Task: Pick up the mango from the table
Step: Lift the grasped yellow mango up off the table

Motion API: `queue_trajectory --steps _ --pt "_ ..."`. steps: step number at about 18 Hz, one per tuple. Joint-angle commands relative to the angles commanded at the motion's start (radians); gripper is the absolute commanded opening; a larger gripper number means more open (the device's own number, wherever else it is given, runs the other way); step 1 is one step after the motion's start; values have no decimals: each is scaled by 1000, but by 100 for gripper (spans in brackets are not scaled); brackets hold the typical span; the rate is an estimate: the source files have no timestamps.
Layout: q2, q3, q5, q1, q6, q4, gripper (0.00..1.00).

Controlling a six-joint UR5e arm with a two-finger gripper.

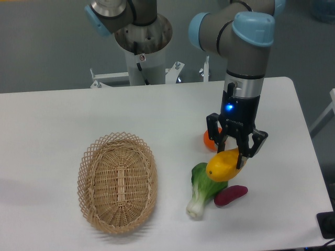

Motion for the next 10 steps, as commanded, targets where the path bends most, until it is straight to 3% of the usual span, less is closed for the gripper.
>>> queue_trajectory --steps 10 --pt "2 0 0 5 -2 0 40"
